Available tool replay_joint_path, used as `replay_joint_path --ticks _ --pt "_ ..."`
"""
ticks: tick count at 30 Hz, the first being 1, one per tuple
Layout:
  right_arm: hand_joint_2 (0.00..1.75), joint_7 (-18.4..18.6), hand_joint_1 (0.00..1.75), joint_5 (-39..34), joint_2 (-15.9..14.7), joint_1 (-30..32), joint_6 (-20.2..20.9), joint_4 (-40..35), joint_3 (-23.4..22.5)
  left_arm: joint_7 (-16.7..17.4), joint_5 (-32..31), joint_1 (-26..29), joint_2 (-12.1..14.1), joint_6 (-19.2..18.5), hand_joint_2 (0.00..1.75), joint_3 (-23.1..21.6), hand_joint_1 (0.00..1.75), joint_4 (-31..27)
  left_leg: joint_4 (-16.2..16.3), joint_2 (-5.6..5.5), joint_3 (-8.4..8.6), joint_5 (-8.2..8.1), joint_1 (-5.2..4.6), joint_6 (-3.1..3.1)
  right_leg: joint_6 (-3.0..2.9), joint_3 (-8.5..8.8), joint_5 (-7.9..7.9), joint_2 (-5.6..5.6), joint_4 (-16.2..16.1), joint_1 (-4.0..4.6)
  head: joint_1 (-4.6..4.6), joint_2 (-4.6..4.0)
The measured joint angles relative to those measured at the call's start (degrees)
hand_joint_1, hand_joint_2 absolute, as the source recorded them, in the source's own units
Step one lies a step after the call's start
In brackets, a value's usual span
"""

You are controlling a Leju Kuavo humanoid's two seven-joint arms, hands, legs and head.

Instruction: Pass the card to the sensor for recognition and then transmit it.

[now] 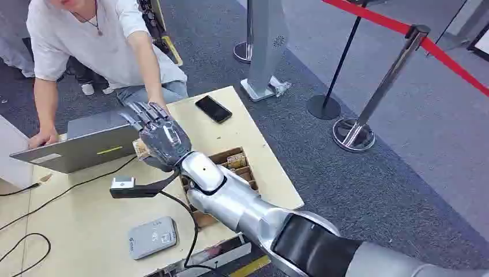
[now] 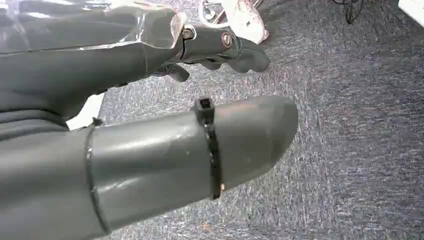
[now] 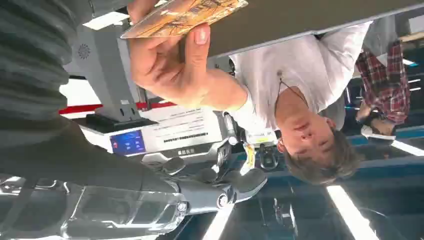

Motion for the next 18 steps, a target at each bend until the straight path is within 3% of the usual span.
replay_joint_path --ticks 1,2,18 --pt "1.75 0.0 0.0 0.0 0.0 -0.04 0.0 0.07 0.0 0.02 0.0 0.0 0.0 0.0 0.0 -0.02 0.0 0.0 0.0 0.0 0.0 0.0 0.0 0.0 0.0 0.0 0.0 0.0 0.0 0.0 0.0 0.0" --pt "1.75 0.0 1.75 0.0 0.0 -0.06 0.0 0.15 0.02 0.0 0.0 0.0 0.0 0.0 0.0 0.0 0.0 0.0 0.0 0.0 0.0 0.0 0.0 0.0 0.0 0.0 0.0 0.0 0.0 0.0 0.0 0.0" --pt "1.75 0.55 1.75 0.09 0.09 -0.12 3.26 0.7 0.17 0.02 0.02 0.0 0.0 0.09 0.0 0.0 0.0 0.0 0.0 0.0 0.0 0.0 0.0 0.0 0.0 0.0 0.0 0.0 0.0 0.0 0.0 0.0"
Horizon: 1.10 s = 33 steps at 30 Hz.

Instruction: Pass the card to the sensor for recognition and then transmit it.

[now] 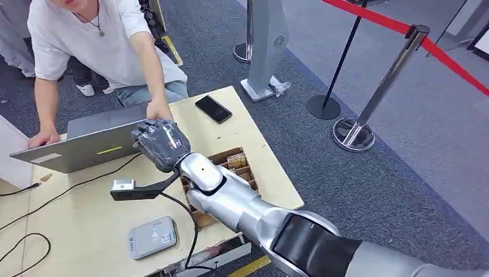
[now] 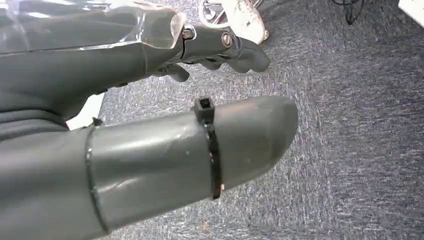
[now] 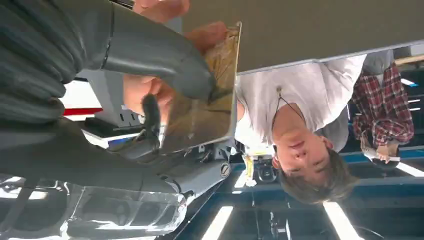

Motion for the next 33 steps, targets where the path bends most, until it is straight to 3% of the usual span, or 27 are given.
replay_joint_path --ticks 14,17,22,31,33 --pt "1.75 0.07 1.75 -0.24 0.07 0.19 0.39 -0.68 0.02 -0.17 -0.26 -0.01 0.0 0.09 0.0 0.0 0.0 0.0 0.0 0.0 0.01 0.0 0.0 0.0 0.0 0.0 0.0 0.0 0.0 0.0 0.0 0.0" --pt "1.75 -2.24 1.75 -2.45 0.07 0.75 1.18 -1.97 0.02 -0.17 -0.22 0.0 -0.02 0.11 0.0 0.0 0.0 0.0 0.0 0.0 0.01 0.0 0.0 0.0 0.0 0.0 0.0 0.0 0.0 0.0 0.0 0.0" --pt "1.75 -8.94 1.75 -14.06 0.09 3.12 10.08 -8.03 0.13 -0.17 -0.15 0.0 0.0 0.11 0.0 0.0 0.0 0.0 0.0 0.0 0.0 0.0 0.0 0.0 0.0 -0.01 0.0 0.0 0.0 0.0 0.0 0.0" --pt "1.75 -13.92 1.75 -35.66 0.04 5.0 29.64 -14.18 4.6 -0.17 -0.07 -0.01 0.0 0.09 0.0 0.0 0.0 0.0 0.0 0.02 0.0 -0.01 0.0 0.0 0.0 -0.02 -0.01 0.01 0.0 0.0 0.0 0.0" --pt "1.75 -14.27 1.75 -38.32 0.02 5.23 31.35 -14.08 5.82 -0.17 -0.07 0.0 0.0 0.09 0.0 0.0 0.0 0.0 0.0 0.02 0.0 -0.01 0.0 0.0 0.0 -0.02 -0.01 0.01 0.0 0.0 0.0 0.0"
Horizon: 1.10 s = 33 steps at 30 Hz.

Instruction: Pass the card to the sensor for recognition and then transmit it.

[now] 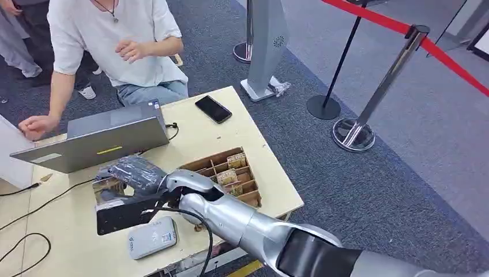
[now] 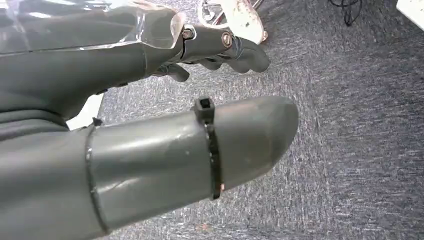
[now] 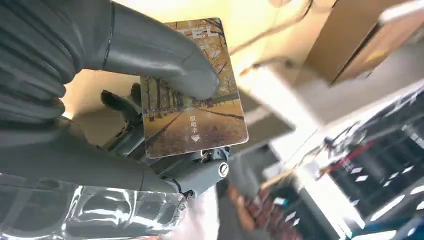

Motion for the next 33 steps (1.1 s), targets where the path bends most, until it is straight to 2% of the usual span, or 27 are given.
replay_joint_path --ticks 4,11,23,33 --pt "1.75 0.13 1.75 -3.49 0.0 -0.09 2.82 2.39 2.56 0.0 0.09 -0.01 0.0 0.0 0.0 0.0 0.0 0.0 0.0 -0.01 0.0 0.0 0.0 0.0 0.0 0.01 0.0 0.0 0.0 0.0 0.0 0.0" --pt "1.75 2.36 1.75 -5.0 1.05 -0.61 3.23 10.18 6.84 -0.02 0.5 0.01 0.02 0.02 0.0 0.07 0.0 0.0 0.0 -0.01 -0.01 0.0 0.0 0.0 0.0 0.01 0.0 -0.01 0.0 0.0 0.0 0.0" --pt "1.75 5.62 1.75 -4.04 3.65 -1.25 1.29 21.74 11.8 -0.07 0.46 0.04 0.09 -0.13 0.0 0.07 0.0 0.0 0.0 -0.01 -0.01 0.0 0.0 0.0 0.0 0.01 0.0 -0.01 0.0 0.0 0.0 0.0" --pt "1.75 10.67 1.75 -1.96 4.81 -1.74 -2.26 26.8 14.12 -0.04 0.31 0.08 0.09 -0.17 0.0 0.07 0.0 0.0 0.0 -0.01 -0.01 0.0 0.0 0.0 0.0 0.01 0.0 -0.01 0.0 0.0 0.0 0.0"
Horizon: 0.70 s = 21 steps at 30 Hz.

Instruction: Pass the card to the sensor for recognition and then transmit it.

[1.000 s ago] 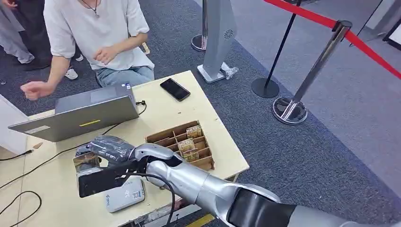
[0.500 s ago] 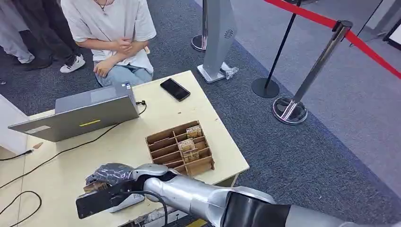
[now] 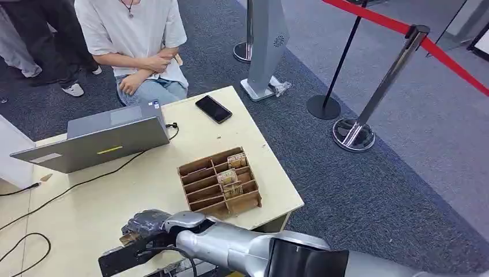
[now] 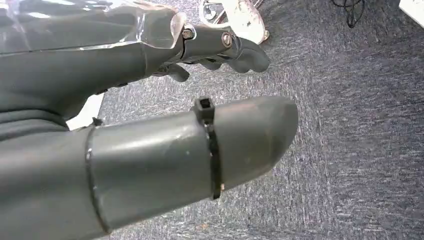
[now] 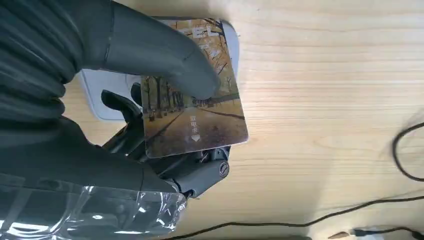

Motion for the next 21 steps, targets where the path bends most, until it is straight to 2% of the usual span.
replay_joint_path --ticks 9,21 --pt "1.75 1.9 1.75 -1.34 0.59 -1.06 -0.98 2.32 0.09 0.0 -0.02 0.04 0.0 -0.07 0.0 0.0 0.0 0.0 0.0 0.0 0.0 0.0 0.0 0.0 0.0 0.0 0.0 0.0 0.0 0.0 0.02 0.0" --pt "1.75 1.46 1.75 -6.43 0.81 -2.54 3.96 3.63 -1.77 0.04 0.0 0.13 0.13 -0.11 0.0 0.02 0.0 0.0 0.0 0.0 0.0 0.0 0.0 0.0 0.0 0.0 0.0 0.0 0.0 0.0 0.0 0.0"
